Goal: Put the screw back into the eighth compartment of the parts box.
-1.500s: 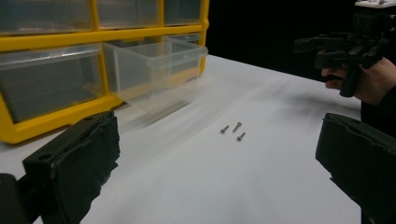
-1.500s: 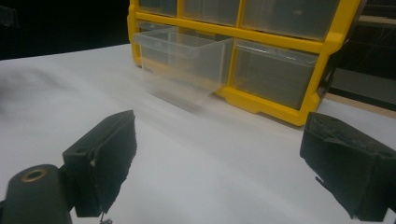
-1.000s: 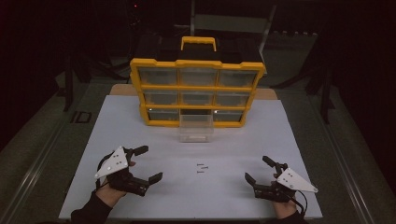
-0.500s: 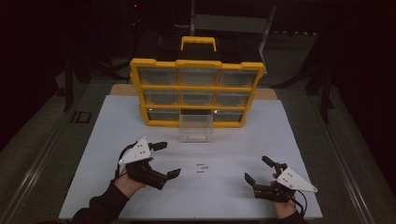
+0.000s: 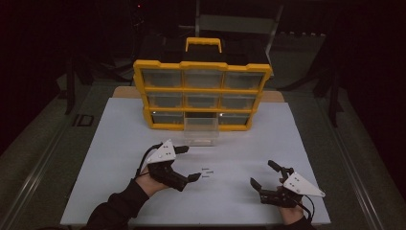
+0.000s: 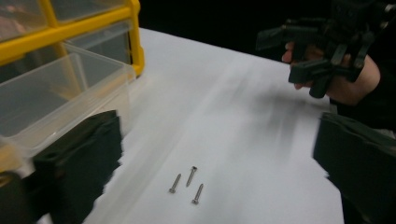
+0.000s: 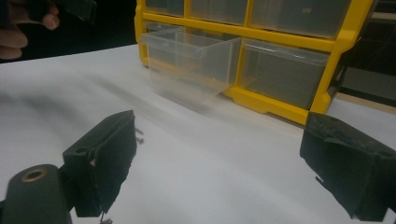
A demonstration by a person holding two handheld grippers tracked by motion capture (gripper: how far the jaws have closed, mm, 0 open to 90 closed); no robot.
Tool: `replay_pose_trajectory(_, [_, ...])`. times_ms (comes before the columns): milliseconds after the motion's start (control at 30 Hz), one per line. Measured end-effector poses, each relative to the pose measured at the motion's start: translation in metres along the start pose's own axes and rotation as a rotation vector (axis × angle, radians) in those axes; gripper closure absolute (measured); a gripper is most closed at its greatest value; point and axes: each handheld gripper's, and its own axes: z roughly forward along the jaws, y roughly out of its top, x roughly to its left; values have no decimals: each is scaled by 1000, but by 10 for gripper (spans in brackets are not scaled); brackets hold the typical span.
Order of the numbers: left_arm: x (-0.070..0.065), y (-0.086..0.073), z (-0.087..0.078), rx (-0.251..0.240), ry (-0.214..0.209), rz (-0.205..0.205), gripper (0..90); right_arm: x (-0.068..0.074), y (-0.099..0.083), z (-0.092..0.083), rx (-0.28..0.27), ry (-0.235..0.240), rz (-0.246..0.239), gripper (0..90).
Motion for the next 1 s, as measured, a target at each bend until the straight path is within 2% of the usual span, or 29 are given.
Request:
replay_pose_trajectory(67, [2,0,6,15,-10,9,50,0,0,0,1,2,2,110])
replay_pose_trajectory(133, [4,-1,11,26,-24,11,126,0,0,0,0,4,2,110])
replay_pose_trajectory(300, [8,-5,25,69,-41,24,205,0,0,0,2,8,1,110])
replay_pose_trajectory(633, [21,-15,51,155,-14,13,378,0,0,0,4,14,1,110])
replay_pose_trajectory(700, [21,-15,51,155,-14,13,393,0,0,0,4,14,2,110])
replay_pose_trajectory(733, [24,-18,56,178,-10,13,393,0,0,0,4,14,2,110])
replay_pose_trajectory(767, [25,-19,58,188,-5,14,452,0,0,0,5,16,3,110])
replay_pose_trajectory(833, [27,-20,61,204,-4,6,470,0,-1,1,4,19,3,110])
replay_pose_trajectory(1000, [31,-25,70,254,7,19,535,0,-1,1,7,20,0,110])
